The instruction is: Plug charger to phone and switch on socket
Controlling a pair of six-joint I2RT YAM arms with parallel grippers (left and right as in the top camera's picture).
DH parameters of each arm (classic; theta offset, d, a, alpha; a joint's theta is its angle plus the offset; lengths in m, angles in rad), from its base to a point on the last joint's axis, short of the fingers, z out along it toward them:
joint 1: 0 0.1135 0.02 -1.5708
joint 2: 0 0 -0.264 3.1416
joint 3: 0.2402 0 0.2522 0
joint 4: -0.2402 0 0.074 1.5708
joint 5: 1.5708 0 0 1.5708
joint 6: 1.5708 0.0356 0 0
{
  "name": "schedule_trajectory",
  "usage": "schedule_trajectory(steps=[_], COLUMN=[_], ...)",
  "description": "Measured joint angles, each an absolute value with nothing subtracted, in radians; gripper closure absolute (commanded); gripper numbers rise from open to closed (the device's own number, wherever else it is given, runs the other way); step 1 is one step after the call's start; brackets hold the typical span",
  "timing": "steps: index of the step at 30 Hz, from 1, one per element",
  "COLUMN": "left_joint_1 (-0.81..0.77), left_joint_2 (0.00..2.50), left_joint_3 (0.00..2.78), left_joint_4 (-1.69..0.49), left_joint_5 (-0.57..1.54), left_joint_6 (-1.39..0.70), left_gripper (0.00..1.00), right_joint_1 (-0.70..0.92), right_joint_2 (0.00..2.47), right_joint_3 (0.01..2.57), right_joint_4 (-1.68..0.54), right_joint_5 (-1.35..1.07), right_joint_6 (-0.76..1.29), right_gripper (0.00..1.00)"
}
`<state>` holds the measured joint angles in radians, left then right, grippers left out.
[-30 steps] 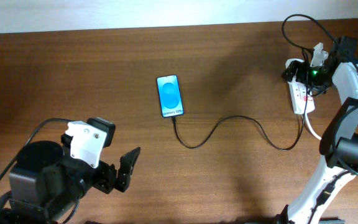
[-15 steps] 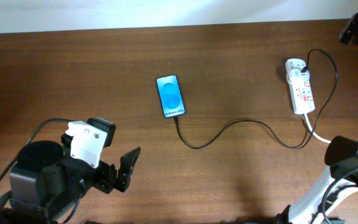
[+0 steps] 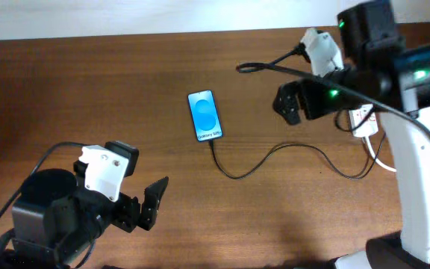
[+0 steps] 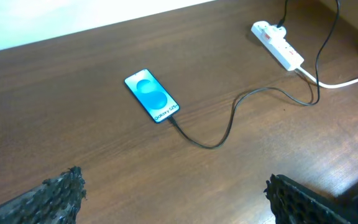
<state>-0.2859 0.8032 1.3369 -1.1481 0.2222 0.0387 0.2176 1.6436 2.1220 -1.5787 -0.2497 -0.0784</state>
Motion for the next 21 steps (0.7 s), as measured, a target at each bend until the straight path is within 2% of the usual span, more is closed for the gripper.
schedule_trajectory(steps=[4,6,9,14,18,21], left_joint_1=[-0.286,-0.286,-0.286,-0.286,-0.286,-0.286], left_joint_2=[0.803,0.803,0.803,0.803,0.803,0.803], left_joint_3=[1.335,1.335,1.335,1.335,1.335,1.335], left_joint_4=[-1.147,-1.147,-1.148,-1.148,-1.148,-1.148], left_joint_5=[0.219,0.219,0.219,0.220,0.219,0.220], left_joint_6=[0.039,0.039,0.039,0.039,0.039,0.039], left_gripper=[0.01,0.01,0.01,0.01,0.01,0.01], right_joint_1=[0.217,0.217,0.217,0.217,0.217,0.213], right_joint_2=[1.363,1.211,1.138,1.157,1.176,1.165], right_joint_3=[1.579,1.441,1.409,1.404,1.400,1.381], right_joint_4=[-1.362,-1.322,-1.338,-1.375,-1.293,-1.048], right_joint_5=[-0.240,-0.240,-0.233,-0.188,-0.126,-0.105], right_joint_6=[0.020,0.106,0.187,0.199,0.062,-0.133], right_gripper=[0.02,0.02,0.02,0.02,0.02,0.02])
